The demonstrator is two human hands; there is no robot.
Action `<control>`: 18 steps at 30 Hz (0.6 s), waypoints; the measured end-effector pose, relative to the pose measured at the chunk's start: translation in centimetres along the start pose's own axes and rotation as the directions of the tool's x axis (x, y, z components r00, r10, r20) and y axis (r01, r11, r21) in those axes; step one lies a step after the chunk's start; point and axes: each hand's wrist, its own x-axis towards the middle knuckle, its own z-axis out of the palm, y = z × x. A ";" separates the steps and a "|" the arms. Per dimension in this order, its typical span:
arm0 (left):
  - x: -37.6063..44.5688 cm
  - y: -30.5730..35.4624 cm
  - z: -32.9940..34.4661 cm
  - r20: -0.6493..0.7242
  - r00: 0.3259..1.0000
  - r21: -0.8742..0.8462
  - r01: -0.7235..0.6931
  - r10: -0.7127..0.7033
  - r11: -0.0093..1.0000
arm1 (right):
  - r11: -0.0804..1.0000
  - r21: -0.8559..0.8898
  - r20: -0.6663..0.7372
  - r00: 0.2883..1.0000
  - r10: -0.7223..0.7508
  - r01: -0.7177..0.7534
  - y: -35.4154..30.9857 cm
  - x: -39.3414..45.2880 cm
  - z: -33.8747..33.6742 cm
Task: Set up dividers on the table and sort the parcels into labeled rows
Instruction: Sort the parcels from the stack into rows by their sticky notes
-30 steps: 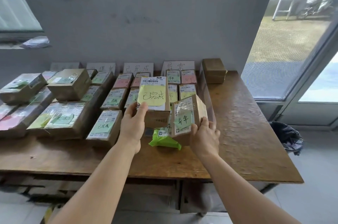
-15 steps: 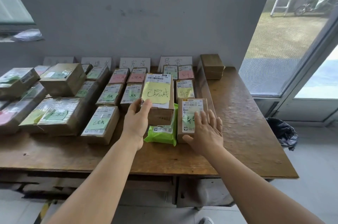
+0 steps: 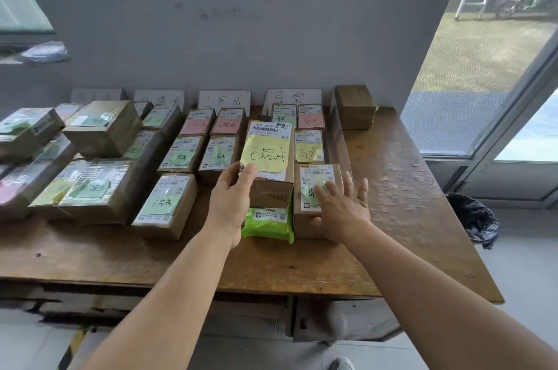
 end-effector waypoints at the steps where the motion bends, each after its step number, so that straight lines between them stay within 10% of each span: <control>1: 0.1 0.0 0.0 -0.002 1.000 0.000 0.002 -0.002 1.000 | 1.000 -0.008 0.009 1.000 -0.003 0.003 -0.1 0.2 -0.1; 10: 0.5 0.3 0.1 0.002 1.000 -0.018 0.002 -0.002 1.000 | 0.987 0.162 0.001 1.000 0.006 -0.006 -0.3 0.4 -1.9; 18: 0.2 1.3 -1.3 -0.024 1.000 -0.078 -0.012 0.011 0.997 | 0.760 0.570 -0.327 0.935 -0.138 0.312 -4.8 -2.5 -6.7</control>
